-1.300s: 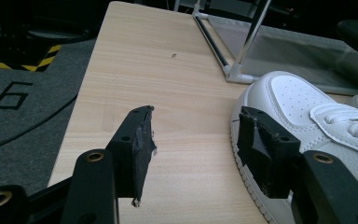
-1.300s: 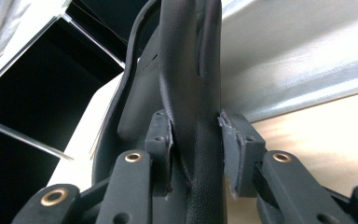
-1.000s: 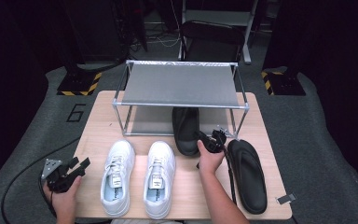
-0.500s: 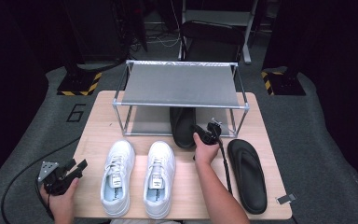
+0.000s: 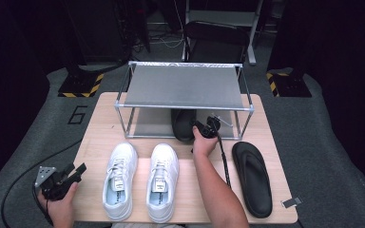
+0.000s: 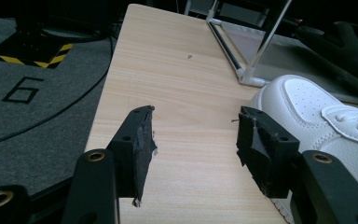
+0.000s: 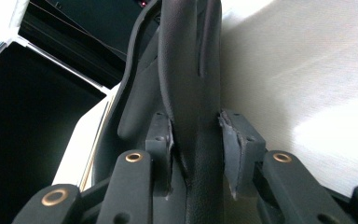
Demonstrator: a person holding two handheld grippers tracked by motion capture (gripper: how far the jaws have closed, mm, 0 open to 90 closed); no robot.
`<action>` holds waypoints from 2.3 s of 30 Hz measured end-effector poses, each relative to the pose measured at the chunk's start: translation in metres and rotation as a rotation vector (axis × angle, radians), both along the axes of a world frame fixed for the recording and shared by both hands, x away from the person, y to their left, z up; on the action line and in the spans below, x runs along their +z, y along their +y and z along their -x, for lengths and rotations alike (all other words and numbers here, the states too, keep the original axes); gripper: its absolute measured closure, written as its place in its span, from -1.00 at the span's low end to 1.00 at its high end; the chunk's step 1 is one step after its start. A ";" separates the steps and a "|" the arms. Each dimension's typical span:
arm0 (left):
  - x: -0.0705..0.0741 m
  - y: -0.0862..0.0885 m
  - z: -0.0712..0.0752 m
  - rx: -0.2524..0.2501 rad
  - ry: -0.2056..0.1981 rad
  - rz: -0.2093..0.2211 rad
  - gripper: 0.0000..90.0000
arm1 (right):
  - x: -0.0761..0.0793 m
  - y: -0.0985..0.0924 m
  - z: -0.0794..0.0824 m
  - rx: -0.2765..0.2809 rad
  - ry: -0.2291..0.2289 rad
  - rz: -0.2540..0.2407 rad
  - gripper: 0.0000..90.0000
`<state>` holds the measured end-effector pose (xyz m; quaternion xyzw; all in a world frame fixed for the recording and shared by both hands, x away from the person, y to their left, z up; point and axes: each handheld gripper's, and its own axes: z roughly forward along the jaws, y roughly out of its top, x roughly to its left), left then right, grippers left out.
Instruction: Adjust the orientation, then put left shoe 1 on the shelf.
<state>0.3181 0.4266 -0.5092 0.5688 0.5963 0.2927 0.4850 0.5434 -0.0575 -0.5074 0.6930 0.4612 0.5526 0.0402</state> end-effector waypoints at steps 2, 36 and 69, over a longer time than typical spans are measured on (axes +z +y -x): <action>0.000 0.001 0.001 0.001 0.006 -0.001 0.01 | -0.003 0.003 -0.005 0.006 -0.024 0.026 0.46; -0.001 -0.005 0.000 -0.019 0.002 -0.013 0.01 | -0.010 -0.007 -0.003 -0.018 0.019 0.117 0.29; 0.001 -0.017 -0.005 -0.048 0.017 -0.037 0.01 | 0.028 -0.071 0.193 0.261 -0.202 0.544 0.25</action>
